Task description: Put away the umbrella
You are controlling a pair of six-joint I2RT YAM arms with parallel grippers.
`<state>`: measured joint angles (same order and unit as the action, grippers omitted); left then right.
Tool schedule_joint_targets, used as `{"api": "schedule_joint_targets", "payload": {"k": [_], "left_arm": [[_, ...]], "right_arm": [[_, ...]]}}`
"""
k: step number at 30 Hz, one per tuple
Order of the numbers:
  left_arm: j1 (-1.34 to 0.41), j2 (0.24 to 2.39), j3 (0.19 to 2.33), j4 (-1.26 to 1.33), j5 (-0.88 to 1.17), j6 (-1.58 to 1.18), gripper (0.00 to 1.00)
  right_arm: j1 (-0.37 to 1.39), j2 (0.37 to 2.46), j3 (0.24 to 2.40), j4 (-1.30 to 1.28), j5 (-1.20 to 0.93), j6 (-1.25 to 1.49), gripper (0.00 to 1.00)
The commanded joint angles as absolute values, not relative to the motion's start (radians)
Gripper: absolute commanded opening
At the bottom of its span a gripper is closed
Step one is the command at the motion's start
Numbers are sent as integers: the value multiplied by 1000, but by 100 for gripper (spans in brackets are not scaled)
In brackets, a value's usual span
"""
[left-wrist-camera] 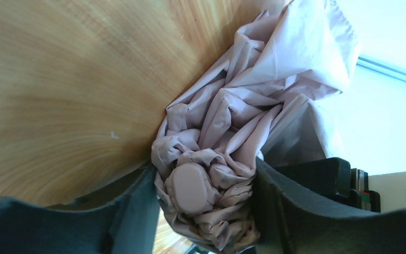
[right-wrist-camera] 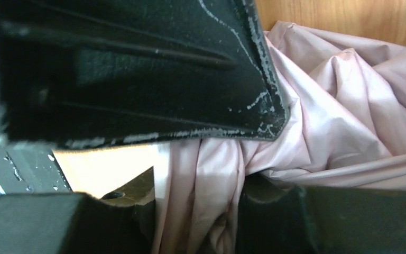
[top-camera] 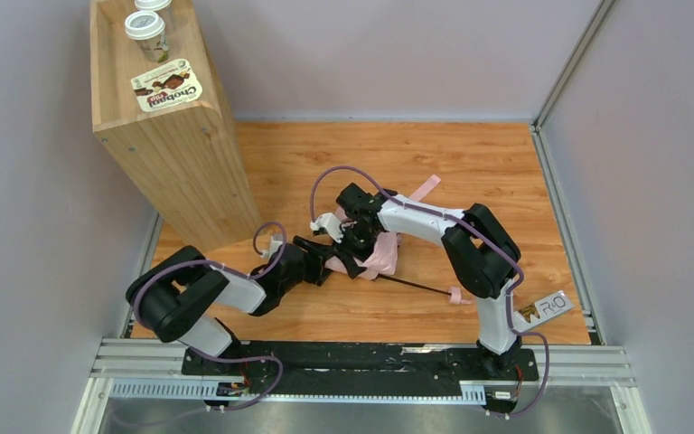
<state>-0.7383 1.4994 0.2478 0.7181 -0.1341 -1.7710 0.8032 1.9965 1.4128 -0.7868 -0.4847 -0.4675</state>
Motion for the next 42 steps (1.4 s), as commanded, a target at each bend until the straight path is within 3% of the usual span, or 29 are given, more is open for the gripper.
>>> {"api": "schedule_joint_targets", "payload": {"k": [1,2,6,8,9,12,15,22,28,32,34,35,38,40,42], "left_arm": [[-736,1636,210,996,-73,-1761,49],[-732,1652,196,1032,-81,-1763,37],[-718,1686,173,1060,-74,-1737,11],[-718,1678,178,990,-52,-1732,0],[-718,1675,178,976,-34,-1738,0],[-718,1660,152,934,-34,-1750,0],[-715,1629,140,864,-19,-1767,0],[-715,1598,150,765,46,-1793,0],[-715,1609,161,775,70,-1782,0],[-715,1629,164,799,100,-1796,0],[-716,1631,164,799,112,-1801,0],[-715,1628,161,799,121,-1798,0],[-716,1615,155,782,129,-1795,0],[-716,1600,147,775,123,-1801,0],[-715,1585,143,761,121,-1793,0]], "right_arm": [[824,2023,1399,-836,-575,-459,0],[824,2023,1401,-838,-577,-462,0],[827,2014,1400,-838,-561,-457,0],[827,1999,1399,-827,-526,-427,7],[825,1985,1399,-818,-500,-407,12],[824,1887,1376,-772,-392,-306,53],[822,1760,1364,-753,-266,-203,78],[828,1453,1372,-854,-81,52,100],[831,1249,1224,-837,-18,256,100],[897,1131,1054,-720,-9,160,97],[975,1111,976,-611,102,92,95],[983,1112,951,-563,145,81,91],[950,1158,957,-482,283,104,50],[925,1228,1002,-515,318,101,39],[917,1288,1003,-468,270,28,38]]}}
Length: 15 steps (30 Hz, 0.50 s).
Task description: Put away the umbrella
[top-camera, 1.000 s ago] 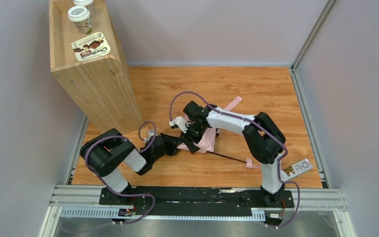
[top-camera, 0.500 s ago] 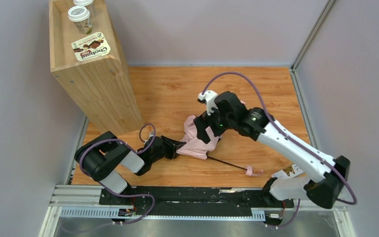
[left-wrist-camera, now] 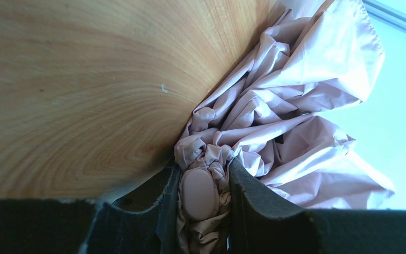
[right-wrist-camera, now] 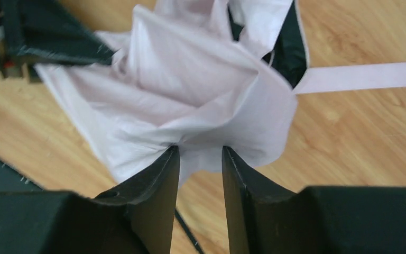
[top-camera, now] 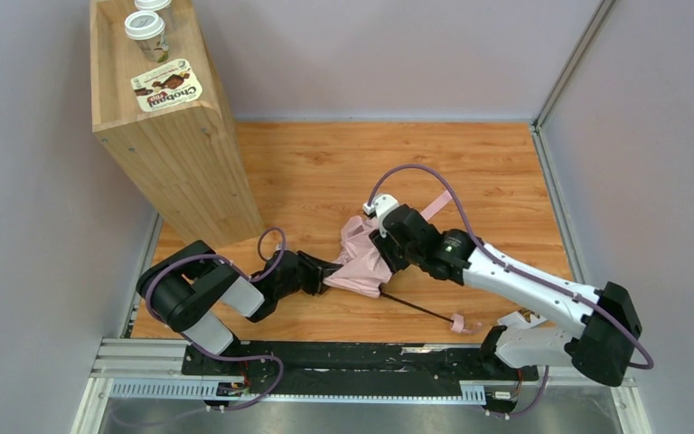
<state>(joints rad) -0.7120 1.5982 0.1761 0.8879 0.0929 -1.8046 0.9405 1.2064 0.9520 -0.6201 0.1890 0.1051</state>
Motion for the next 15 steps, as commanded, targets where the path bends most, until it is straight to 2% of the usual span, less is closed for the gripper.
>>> {"api": "schedule_joint_targets", "payload": {"k": [1,5,8,9,11,14,15], "left_arm": [[-716,1579,146,749,123,-1790,0],[-716,1563,160,723,140,-1786,0],[-716,1531,152,697,144,-1790,0],[-716,1508,152,672,143,-1787,0],[-716,1470,155,623,137,-1775,0],[-716,1430,166,557,115,-1753,0],[-716,1414,170,534,104,-1743,0]], "right_arm": [[917,1322,1014,-433,250,8,37],[913,1546,1139,-376,222,40,35],[884,1710,1218,-374,287,80,20],[874,1748,1224,-365,304,83,19],[862,1795,1255,-380,272,66,25],[862,1775,1363,-538,241,92,43],[862,1734,1382,-581,232,119,53]]}}
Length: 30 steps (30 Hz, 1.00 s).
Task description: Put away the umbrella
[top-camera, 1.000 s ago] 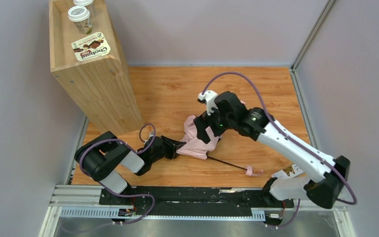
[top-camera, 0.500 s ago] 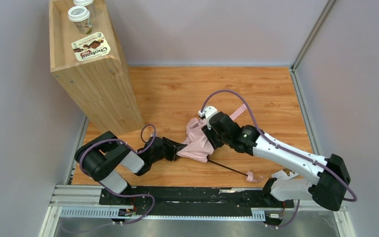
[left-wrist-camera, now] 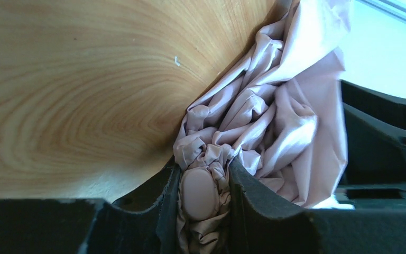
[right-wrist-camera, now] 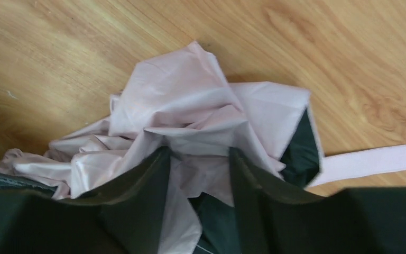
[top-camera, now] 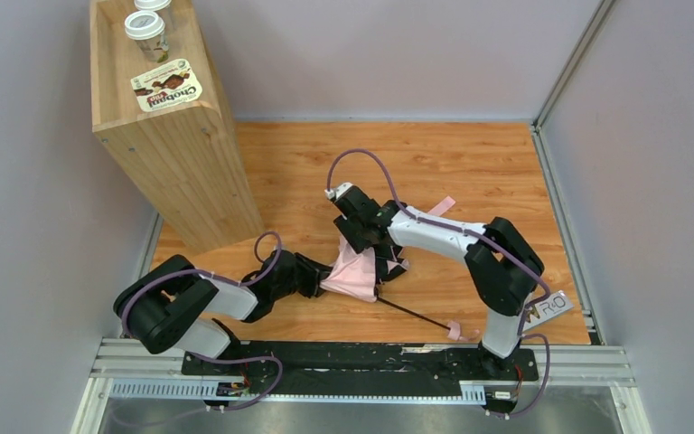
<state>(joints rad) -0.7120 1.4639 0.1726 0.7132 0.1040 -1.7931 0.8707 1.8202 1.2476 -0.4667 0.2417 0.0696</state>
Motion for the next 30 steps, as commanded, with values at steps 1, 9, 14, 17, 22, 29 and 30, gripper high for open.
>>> {"api": "schedule_joint_targets", "payload": {"k": [1,9,14,17,22,29,30], "left_arm": [[-716,1411,173,523,100,-1740,0],[-716,1454,176,580,130,-1723,0],[-716,1463,167,589,140,-1721,0],[-718,1465,170,588,141,-1721,0],[-726,1474,172,588,146,-1712,0],[-747,1485,176,588,153,-1709,0],[-750,1483,175,586,150,-1710,0]], "right_arm": [[862,1685,1405,-622,224,145,63],[651,1338,1223,-652,60,517,100],[344,1296,1047,-562,-35,670,100],[242,1354,1008,-488,0,728,90],[265,1635,1257,-687,142,785,82],[284,1887,1459,-895,227,887,83],[293,1907,1485,-929,257,897,82]]}}
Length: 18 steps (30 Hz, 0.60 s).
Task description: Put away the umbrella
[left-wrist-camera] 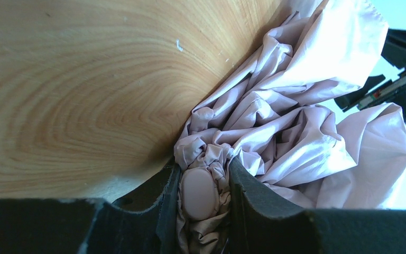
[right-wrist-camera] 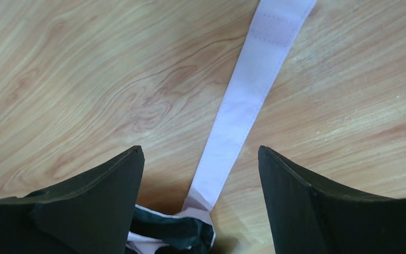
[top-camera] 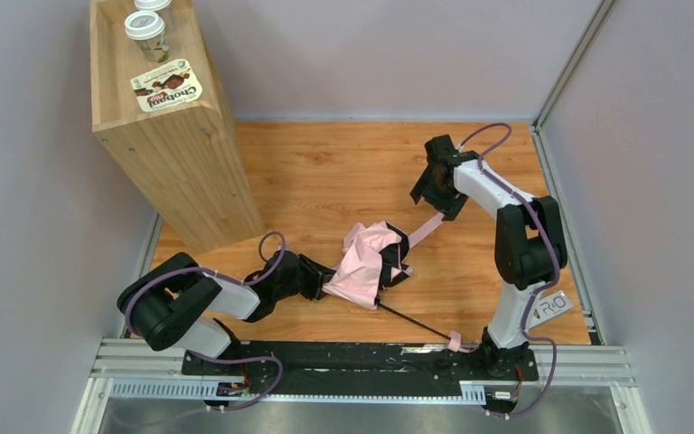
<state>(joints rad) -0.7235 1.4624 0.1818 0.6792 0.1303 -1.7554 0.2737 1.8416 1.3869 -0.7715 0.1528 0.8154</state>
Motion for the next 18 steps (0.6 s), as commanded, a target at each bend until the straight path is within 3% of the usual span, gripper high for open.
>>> {"api": "schedule_joint_targets", "payload": {"k": [1,6,7,13,18], "left_arm": [[-756,1479,178,586,149,-1713,0],[-762,1476,176,581,141,-1715,0],[-762,1476,178,583,143,-1715,0],[-762,1486,189,586,150,-1704,0],[-764,1499,183,604,161,-1713,0]], "right_arm": [[295,1923,1499,-958,268,900,81],[304,1907,1415,-956,273,946,75],[305,1896,1381,-934,256,948,67],[313,1910,1253,-749,224,969,60],[350,1939,1276,-672,279,963,27]]}}
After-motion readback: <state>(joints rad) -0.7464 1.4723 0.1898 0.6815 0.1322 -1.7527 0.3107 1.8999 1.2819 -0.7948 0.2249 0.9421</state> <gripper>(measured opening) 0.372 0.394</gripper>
